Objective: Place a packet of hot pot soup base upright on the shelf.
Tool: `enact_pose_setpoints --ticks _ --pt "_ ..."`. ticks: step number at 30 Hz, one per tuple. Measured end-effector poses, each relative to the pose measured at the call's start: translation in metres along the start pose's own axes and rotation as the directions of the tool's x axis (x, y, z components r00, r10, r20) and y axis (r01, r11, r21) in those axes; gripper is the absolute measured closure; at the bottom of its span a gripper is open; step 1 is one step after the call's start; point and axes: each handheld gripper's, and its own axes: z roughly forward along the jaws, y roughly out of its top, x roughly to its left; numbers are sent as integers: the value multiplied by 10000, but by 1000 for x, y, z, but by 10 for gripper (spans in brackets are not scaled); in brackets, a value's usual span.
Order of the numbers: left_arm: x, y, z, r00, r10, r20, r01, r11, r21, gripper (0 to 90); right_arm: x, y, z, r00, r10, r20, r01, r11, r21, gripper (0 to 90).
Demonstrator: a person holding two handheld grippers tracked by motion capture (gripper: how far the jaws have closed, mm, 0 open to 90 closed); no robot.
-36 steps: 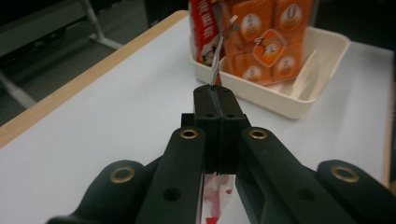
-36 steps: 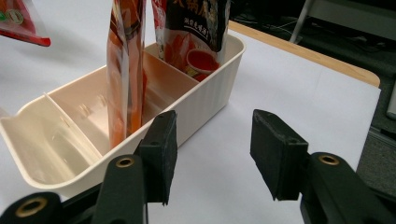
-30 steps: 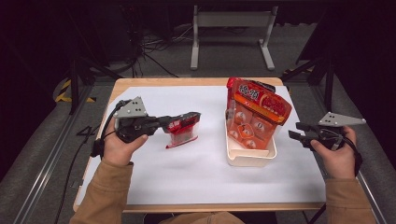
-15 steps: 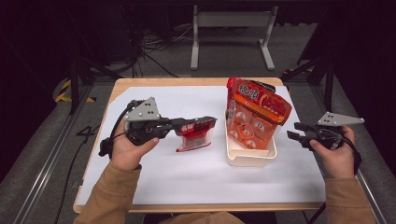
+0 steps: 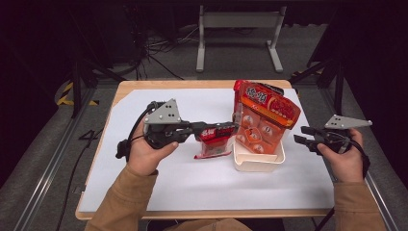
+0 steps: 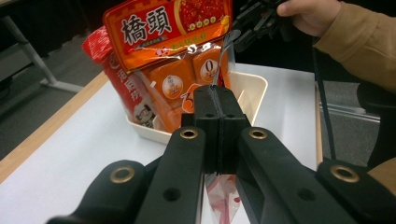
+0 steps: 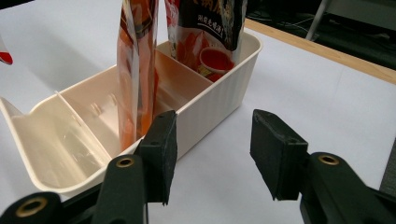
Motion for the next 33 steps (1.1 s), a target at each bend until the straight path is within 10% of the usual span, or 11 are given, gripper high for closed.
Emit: enact_pose_setpoints --ticks 33 --pt "-7 28 56 9942 126 1064 -36 9965 -836 900 -5 -5 3 9997 134 -224 -129 9997 203 516"
